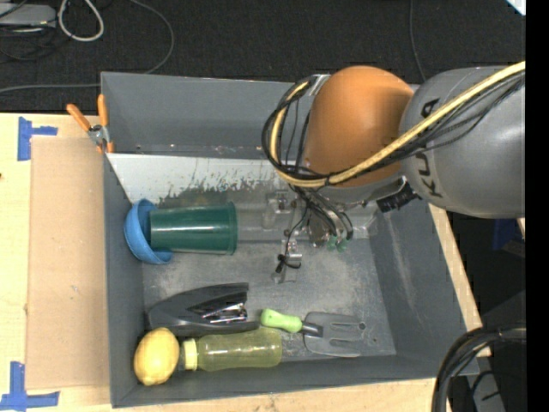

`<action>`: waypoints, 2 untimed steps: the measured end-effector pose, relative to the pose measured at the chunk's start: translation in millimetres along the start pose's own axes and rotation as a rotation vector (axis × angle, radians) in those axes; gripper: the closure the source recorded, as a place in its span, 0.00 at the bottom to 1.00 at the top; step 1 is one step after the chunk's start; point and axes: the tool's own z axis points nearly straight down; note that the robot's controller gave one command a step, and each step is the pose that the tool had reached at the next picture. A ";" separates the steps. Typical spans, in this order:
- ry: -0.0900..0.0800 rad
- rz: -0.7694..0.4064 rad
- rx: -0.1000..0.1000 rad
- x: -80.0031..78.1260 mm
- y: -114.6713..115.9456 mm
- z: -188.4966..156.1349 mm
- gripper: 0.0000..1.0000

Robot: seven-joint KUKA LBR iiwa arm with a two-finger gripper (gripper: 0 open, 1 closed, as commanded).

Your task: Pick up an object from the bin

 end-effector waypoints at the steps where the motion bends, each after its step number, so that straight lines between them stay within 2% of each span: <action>1: -0.008 0.004 -0.001 -1.5 -0.8 -4.7 0.00; 2: -0.007 -0.102 -0.001 14.0 51.9 126.7 0.00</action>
Offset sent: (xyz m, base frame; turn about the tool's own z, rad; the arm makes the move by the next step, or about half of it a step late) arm -0.0192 0.0600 -0.1479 -0.1121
